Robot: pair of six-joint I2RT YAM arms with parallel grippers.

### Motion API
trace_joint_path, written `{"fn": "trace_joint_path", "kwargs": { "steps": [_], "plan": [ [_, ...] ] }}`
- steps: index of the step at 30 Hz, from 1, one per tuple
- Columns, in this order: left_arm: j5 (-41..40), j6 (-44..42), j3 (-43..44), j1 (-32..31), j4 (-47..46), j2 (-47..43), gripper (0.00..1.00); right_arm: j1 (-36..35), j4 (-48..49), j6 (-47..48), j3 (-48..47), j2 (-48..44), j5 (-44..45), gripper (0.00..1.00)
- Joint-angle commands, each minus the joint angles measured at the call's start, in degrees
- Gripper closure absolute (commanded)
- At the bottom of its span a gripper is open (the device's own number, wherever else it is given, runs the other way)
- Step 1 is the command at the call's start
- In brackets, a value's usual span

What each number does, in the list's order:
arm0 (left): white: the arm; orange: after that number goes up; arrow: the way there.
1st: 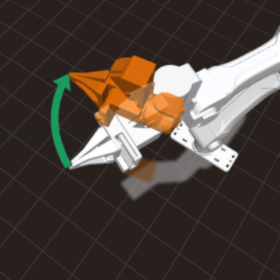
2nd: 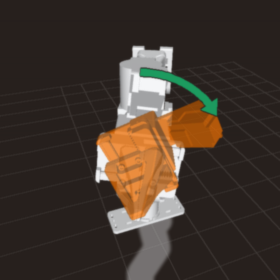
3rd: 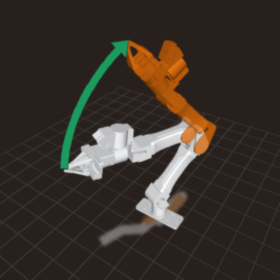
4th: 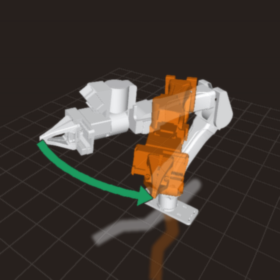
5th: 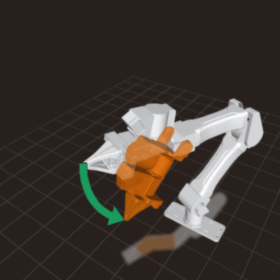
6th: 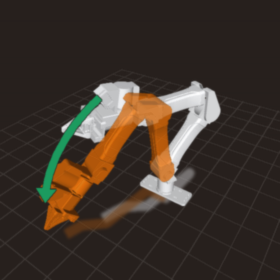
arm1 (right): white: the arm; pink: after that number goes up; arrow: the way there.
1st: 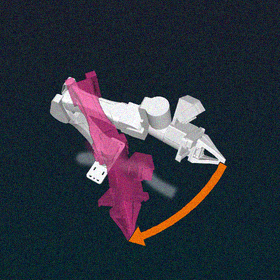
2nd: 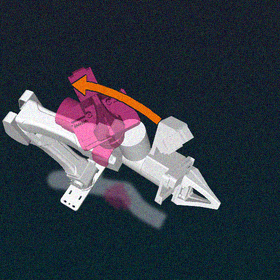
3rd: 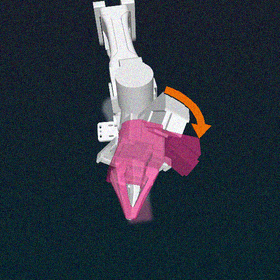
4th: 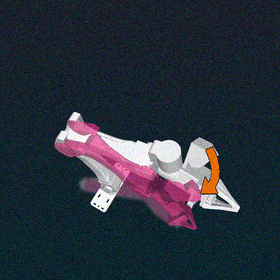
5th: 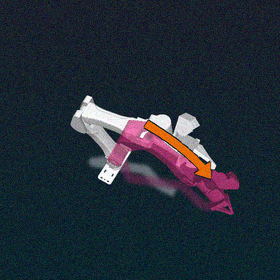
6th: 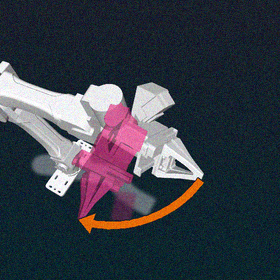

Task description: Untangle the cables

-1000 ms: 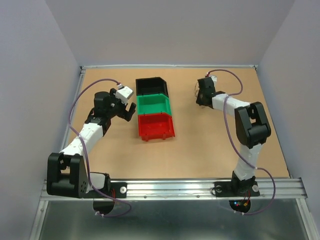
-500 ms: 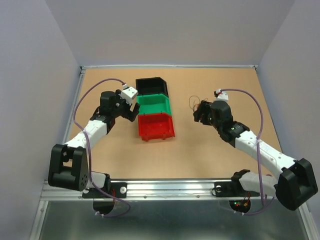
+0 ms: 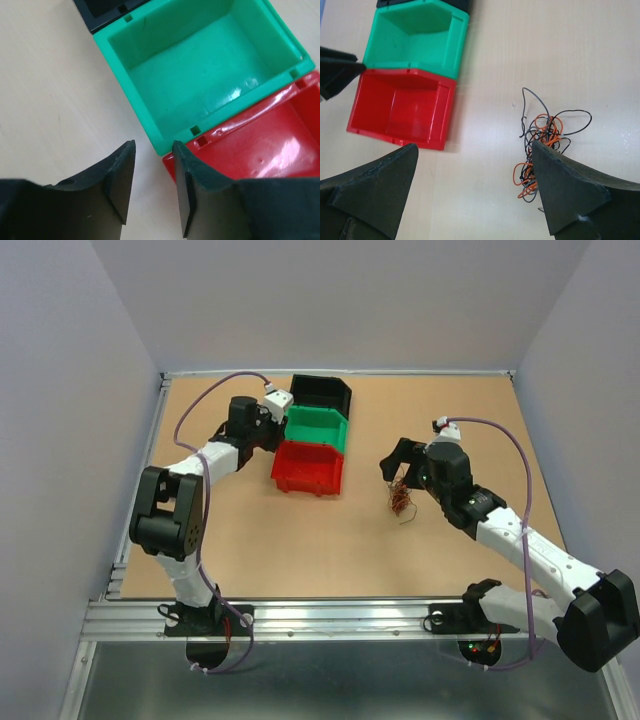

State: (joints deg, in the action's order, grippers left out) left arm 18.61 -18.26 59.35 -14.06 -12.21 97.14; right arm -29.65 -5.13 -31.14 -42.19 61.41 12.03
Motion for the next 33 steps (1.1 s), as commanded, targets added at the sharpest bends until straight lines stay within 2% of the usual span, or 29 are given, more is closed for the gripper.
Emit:
{"fn": "trace_joint_path", "kwargs": {
  "steps": [1, 2, 5, 13, 14, 16, 18, 19, 21, 22, 23, 27, 28, 29, 30, 31, 32, 33],
  "plan": [
    [-5.94, 0.6, 6.55, 0.0, 4.56, 7.51, 0.72, -0.06, 2.66, 0.11, 0.8, -1.46, 0.8, 0.0],
    [-7.17, 0.51, 7.52, 0.0, 4.82, 8.49, 0.73, -0.06, 2.66, 0.2, 0.89, -1.64, 0.97, 0.0],
    [-11.92, 0.86, 11.04, 0.35, 5.26, 11.4, 0.86, -0.06, 2.66, 0.29, 1.06, -2.34, 1.15, 0.0],
    [-17.28, 0.86, 24.39, 2.29, 9.12, 20.17, 0.88, -0.15, 2.75, 0.64, 0.8, -0.15, 1.41, 0.0],
    [-17.29, 0.77, 24.76, 2.46, 9.39, 20.54, 0.93, -0.06, 2.75, 0.64, 0.8, 0.29, 1.5, 0.0],
    [-16.33, 1.03, 22.75, 3.86, 8.35, 19.32, 0.94, -0.06, 2.84, 0.81, 0.62, 1.17, 2.12, 0.0],
    [-12.75, 1.65, 19.85, 5.18, 6.68, 13.97, 0.87, -0.06, 2.84, 0.73, 0.19, 3.27, 2.99, 0.0],
    [-11.33, 1.48, 16.62, 5.88, 5.1, 9.25, 0.69, -0.06, 2.75, 0.73, 0.1, 4.41, 4.56, 0.0],
    [-7.12, 0.78, 11.35, 5.89, 3.26, 4.39, 0.47, -0.06, 2.58, -0.33, -0.52, 8.26, 8.16, 0.0],
    [-5.36, 0.77, 9.66, 5.89, 2.81, 2.02, 0.29, -0.06, 2.4, -0.85, -0.78, 9.68, 9.49, 0.0],
    [-2.03, 0.51, 7.9, 5.89, 2.28, -2.35, 0.01, -0.06, 1.7, -1.9, -1.65, 11.09, 10.81, 0.0],
    [4.3, -1.51, 2.18, 5.45, 2.01, -10.29, 0.01, -0.06, -0.68, -5.95, -3.33, 18.3, 18.27, 0.0],
    [5.72, -3.34, 0.17, 5.28, 2.01, -13.09, 0.01, -0.06, -0.68, -6.74, -3.25, 20.05, 18.29, 0.05],
    [8.34, -4.14, -0.72, 4.84, 2.1, -14.6, 0.01, -0.15, -0.68, -8.22, -3.16, 20.94, 17.77, 0.1],
    [9.76, -5.46, -2.47, 4.58, 2.1, -16.01, 0.01, -0.06, -0.68, -8.5, -3.77, 21.82, 15.07, 0.21],
    [11.08, -6.25, -3.36, 4.05, 2.27, -17.24, 0.01, -0.06, -0.59, -8.33, -4.29, 23.04, 13.21, 0.27],
    [12.14, -7.65, -4.24, 3.52, 2.45, -19.69, 0.01, -0.23, -0.5, -7.89, -5.0, 24.88, 11.19, 0.36],
    [14.33, -8.36, -5.64, 1.78, 3.06, -20.84, 0.01, -0.67, 0.28, -5.8, -5.52, 25.6, 6.04, 0.5]
  ]
}}
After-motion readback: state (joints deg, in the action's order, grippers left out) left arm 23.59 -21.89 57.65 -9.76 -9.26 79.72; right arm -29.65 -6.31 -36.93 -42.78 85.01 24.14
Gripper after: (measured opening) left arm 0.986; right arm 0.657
